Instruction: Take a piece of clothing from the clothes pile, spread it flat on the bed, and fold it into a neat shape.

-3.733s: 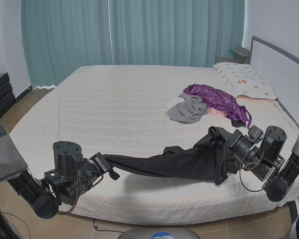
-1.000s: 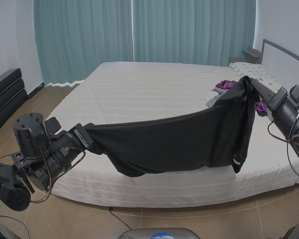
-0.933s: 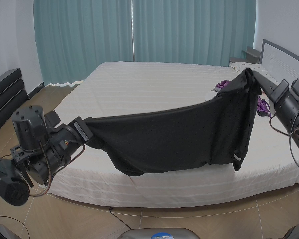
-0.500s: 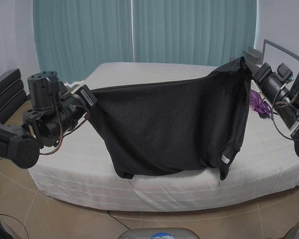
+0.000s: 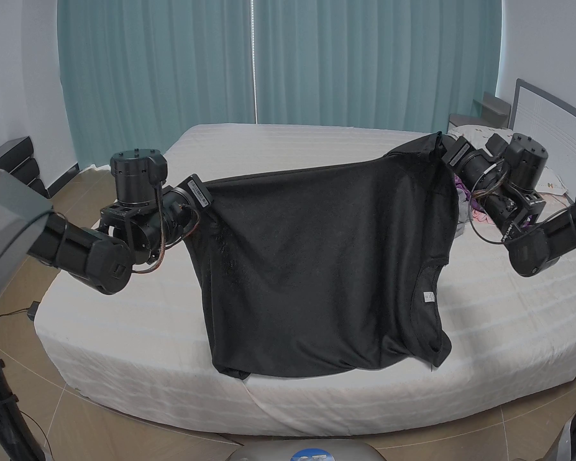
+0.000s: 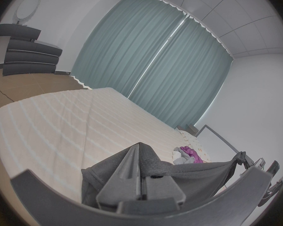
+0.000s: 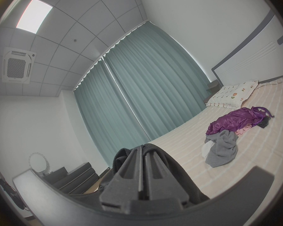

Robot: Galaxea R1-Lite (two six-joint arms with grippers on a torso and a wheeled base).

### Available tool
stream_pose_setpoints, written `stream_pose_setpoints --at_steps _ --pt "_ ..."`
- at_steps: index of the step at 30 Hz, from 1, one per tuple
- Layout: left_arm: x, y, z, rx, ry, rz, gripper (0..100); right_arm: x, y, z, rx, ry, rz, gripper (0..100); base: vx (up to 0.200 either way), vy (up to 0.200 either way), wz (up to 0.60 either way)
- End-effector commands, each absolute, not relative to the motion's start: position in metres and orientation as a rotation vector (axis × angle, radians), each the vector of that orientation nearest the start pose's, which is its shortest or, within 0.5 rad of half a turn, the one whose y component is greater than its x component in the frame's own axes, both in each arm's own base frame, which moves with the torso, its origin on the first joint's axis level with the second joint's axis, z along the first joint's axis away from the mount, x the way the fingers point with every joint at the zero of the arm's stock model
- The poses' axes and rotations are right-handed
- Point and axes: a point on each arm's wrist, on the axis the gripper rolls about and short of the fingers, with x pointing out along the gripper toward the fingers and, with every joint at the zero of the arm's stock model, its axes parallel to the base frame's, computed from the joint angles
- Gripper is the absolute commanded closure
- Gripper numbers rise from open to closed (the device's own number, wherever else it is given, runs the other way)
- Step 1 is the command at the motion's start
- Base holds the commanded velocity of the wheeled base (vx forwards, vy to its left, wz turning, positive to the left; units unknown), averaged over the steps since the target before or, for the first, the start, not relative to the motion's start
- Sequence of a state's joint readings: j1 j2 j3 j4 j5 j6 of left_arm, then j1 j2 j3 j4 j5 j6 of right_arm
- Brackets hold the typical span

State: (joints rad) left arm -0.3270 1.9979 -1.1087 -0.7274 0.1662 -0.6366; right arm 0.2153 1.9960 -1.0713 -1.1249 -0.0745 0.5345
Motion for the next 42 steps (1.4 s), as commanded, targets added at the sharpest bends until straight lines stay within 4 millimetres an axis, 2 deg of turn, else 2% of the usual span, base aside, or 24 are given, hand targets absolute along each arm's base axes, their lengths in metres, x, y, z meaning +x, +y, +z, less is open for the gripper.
stream_pose_setpoints --at_steps 1,7,12,14,15,19,20,21,22,24,27,31,35,37,42 --pt "0.408 -0.132 0.122 -0.576 0.277 -0.078 100 0.416 0.086 0.153 0.539 -0.076 0.157 100 0.2 0.0 0.0" --pt "0.428 -0.142 0.079 -0.556 0.328 -0.053 100 0.435 0.09 0.105 0.532 0.007 0.13 100 0.2 0.0 0.0" --pt "0.436 -0.15 0.033 -0.541 0.342 -0.03 100 0.451 0.096 0.069 0.532 0.015 0.044 100 0.0 0.0 0.0" --pt "0.436 -0.154 0.025 -0.539 0.337 -0.028 100 0.453 0.096 0.061 0.529 0.017 0.04 100 0.0 0.0 0.0" --pt "0.438 -0.157 0.014 -0.536 0.336 -0.021 100 0.454 0.097 0.052 0.529 0.02 0.04 100 0.0 0.0 0.0" --pt "0.44 -0.161 0.001 -0.531 0.349 -0.018 100 0.456 0.097 0.037 0.529 0.036 0.032 100 0.0 0.0 0.0" --pt "0.441 -0.162 -0.002 -0.53 0.351 -0.019 0 0.457 0.096 0.033 0.529 0.043 0.029 100 0.0 0.0 0.0" --pt "0.442 -0.162 -0.005 -0.53 0.354 -0.016 0 0.457 0.096 0.027 0.526 0.056 0.026 100 0.0 0.0 0.0" --pt "0.442 -0.162 -0.006 -0.53 0.354 -0.016 0 0.457 0.096 0.024 0.525 0.061 0.025 0 0.0 0.0 0.0" --pt "0.443 -0.163 -0.012 -0.526 0.36 -0.007 0 0.456 0.098 0.005 0.514 0.099 0.016 0 0.0 0.0 0.0" --pt "0.443 -0.161 -0.013 -0.524 0.355 0.014 0 0.456 0.095 0.005 0.519 0.093 0.018 0 0.0 0.0 0.0" --pt "0.442 -0.154 -0.006 -0.54 0.346 0.05 0 0.453 0.076 0.027 0.544 0.056 -0.011 0 0.0 0.0 0.0" --pt "0.439 -0.136 0.023 -0.57 0.312 0.066 0 0.441 0.06 0.056 0.616 0.028 -0.009 0 0.0 0.0 0.0" --pt "0.442 -0.127 0.033 -0.576 0.3 0.075 0 0.431 0.058 0.06 0.64 0.059 0.021 0 0.0 0.0 0.0" --pt "0.436 -0.121 0.03 -0.563 0.444 0.019 0 0.402 0.066 0.05 0.646 0.178 0.087 0 0.0 0.0 0.0"
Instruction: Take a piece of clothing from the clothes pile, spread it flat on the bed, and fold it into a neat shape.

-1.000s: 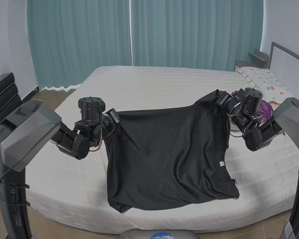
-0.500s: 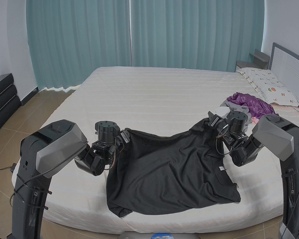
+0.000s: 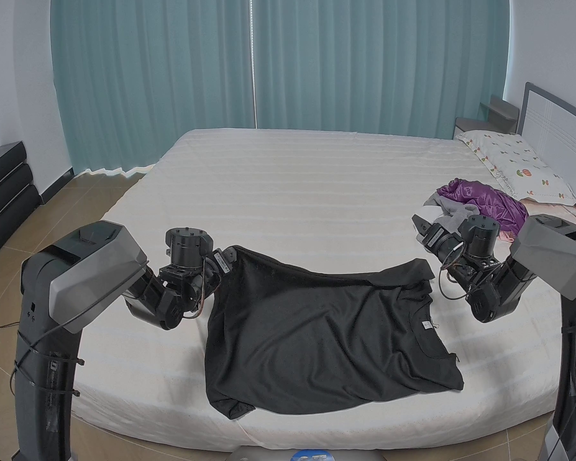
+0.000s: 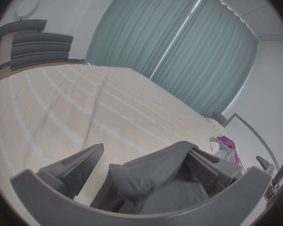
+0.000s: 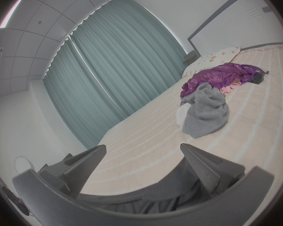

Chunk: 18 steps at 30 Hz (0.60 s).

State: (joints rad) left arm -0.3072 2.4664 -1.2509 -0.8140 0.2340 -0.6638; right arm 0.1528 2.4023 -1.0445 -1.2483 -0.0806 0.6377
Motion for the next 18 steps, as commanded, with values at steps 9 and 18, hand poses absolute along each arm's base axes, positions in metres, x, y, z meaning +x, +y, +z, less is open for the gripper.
stream_pose_setpoints --at_steps 9,18 --pt "0.422 -0.122 0.023 -0.628 0.683 -0.115 0 0.37 0.073 0.034 0.693 0.302 0.119 0 0.0 0.0 0.0" --pt "0.416 -0.095 0.067 -0.872 0.619 -0.078 0 0.329 0.067 0.024 0.766 0.335 0.152 0 0.0 0.0 0.0"
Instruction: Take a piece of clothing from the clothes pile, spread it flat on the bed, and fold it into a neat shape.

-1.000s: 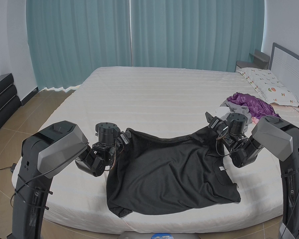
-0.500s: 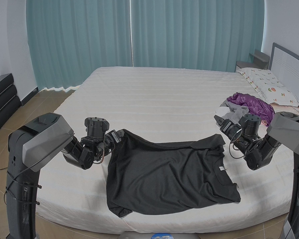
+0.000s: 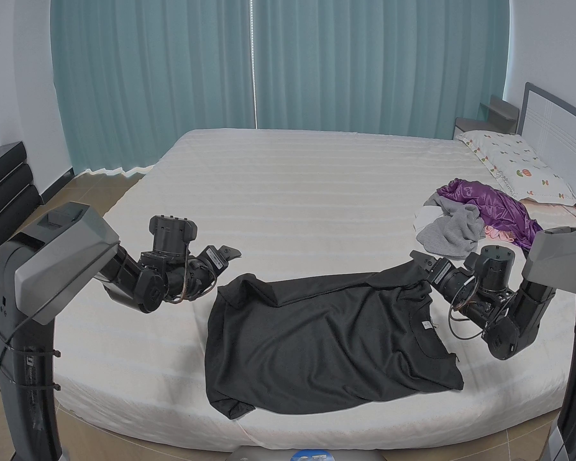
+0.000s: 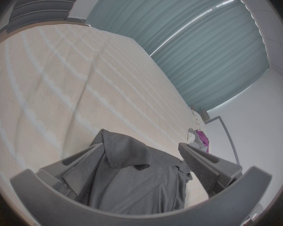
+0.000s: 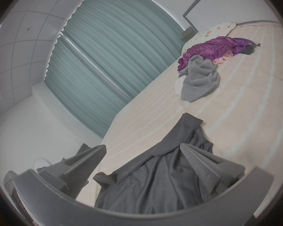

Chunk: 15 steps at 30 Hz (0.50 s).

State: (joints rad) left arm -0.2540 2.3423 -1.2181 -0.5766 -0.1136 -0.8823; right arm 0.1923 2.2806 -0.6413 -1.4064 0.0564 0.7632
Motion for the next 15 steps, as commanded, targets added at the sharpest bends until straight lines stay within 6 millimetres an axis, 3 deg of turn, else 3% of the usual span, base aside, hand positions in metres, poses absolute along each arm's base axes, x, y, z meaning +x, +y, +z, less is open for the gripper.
stream_pose_setpoints --at_steps 1,4,6,8,12,15 --pt "0.408 -0.09 0.068 -0.89 0.634 -0.068 0 0.322 0.065 0.025 0.782 0.334 0.149 0 0.0 0.0 0.0" --pt "0.383 -0.079 0.063 -0.914 0.661 -0.027 0 0.3 0.06 0.025 0.829 0.361 0.129 0 0.0 0.0 0.0" --pt "0.383 -0.079 0.063 -0.914 0.661 -0.027 0 0.3 0.06 0.025 0.829 0.361 0.129 0 0.0 0.0 0.0" --pt "0.342 -0.069 0.044 -0.928 0.693 0.043 0 0.274 0.054 0.027 0.889 0.419 0.08 0 0.0 0.0 0.0" --pt "0.303 -0.066 0.029 -0.973 0.703 0.05 0 0.26 0.052 0.028 0.947 0.454 0.053 0 0.0 0.0 0.0" --pt "0.295 -0.074 0.025 -0.969 0.678 0.002 0 0.256 0.051 0.022 0.947 0.486 0.03 0 0.0 0.0 0.0"
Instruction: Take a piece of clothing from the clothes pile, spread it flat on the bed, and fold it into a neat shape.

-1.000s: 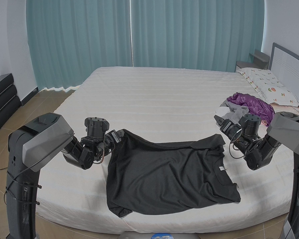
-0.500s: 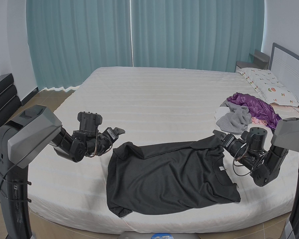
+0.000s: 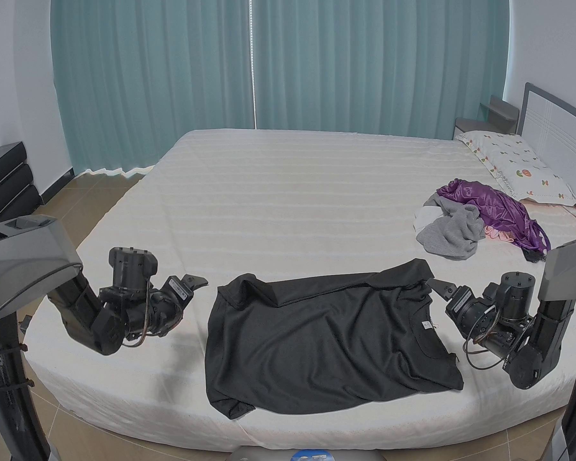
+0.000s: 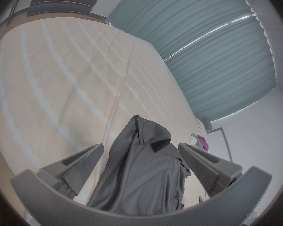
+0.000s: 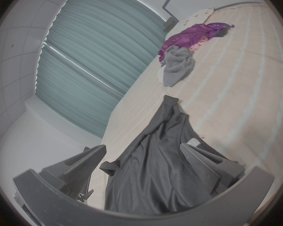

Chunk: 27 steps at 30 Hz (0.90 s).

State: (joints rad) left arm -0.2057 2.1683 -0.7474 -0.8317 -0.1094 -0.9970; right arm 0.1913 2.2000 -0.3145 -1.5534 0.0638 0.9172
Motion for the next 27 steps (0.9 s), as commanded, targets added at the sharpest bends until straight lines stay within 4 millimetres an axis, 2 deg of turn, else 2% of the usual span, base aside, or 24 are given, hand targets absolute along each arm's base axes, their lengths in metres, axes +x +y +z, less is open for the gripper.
stream_pose_setpoints --at_steps 1,6,12,14,25,27 --pt "0.293 -0.076 0.024 -0.968 0.67 -0.008 0 0.254 0.05 0.018 0.948 0.504 0.019 0 0.0 0.0 0.0" --pt "0.294 -0.077 0.02 -0.988 0.679 -0.007 0 0.253 0.048 0.004 0.941 0.552 -0.019 0 0.0 0.0 0.0" --pt "0.3 -0.079 0.009 -0.988 0.698 0.0 0 0.253 0.042 0.002 0.946 0.553 -0.045 0 -0.2 0.0 0.0" --pt "0.299 -0.081 0.004 -0.976 0.716 0.004 0 0.255 0.04 -0.001 0.944 0.552 -0.059 0 0.0 0.0 0.0" --pt "0.294 -0.091 0.003 -0.955 0.733 -0.017 0 0.256 0.033 -0.003 0.944 0.545 -0.084 0 0.0 0.0 0.0" --pt "0.298 -0.092 0.002 -0.958 0.726 -0.021 0 0.258 0.025 -0.002 0.93 0.524 -0.102 0 0.0 0.0 0.0"
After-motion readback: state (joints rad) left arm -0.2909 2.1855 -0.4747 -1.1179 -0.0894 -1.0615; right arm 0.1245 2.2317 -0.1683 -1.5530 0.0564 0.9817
